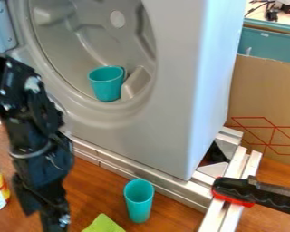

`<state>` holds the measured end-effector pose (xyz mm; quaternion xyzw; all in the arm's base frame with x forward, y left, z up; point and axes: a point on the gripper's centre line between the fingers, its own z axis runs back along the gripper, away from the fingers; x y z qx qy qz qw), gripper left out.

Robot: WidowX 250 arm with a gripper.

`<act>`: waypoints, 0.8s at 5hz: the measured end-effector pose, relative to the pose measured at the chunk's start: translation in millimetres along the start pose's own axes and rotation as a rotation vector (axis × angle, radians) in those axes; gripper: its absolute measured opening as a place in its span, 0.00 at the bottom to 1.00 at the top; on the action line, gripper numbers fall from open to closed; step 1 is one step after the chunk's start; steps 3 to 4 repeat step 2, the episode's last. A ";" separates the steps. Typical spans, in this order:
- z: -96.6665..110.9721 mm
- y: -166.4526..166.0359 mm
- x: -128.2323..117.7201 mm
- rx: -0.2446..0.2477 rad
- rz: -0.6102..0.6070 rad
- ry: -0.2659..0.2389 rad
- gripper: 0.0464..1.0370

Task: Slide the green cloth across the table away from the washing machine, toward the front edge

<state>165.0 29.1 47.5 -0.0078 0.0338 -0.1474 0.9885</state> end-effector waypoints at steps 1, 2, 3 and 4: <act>13.0 41.7 -11.4 0.051 0.017 0.030 0.96; 22.8 68.7 -21.8 0.023 0.037 0.001 0.96; 22.8 68.7 -21.8 0.023 0.037 0.001 0.96; 22.8 68.7 -21.8 0.023 0.037 0.001 0.96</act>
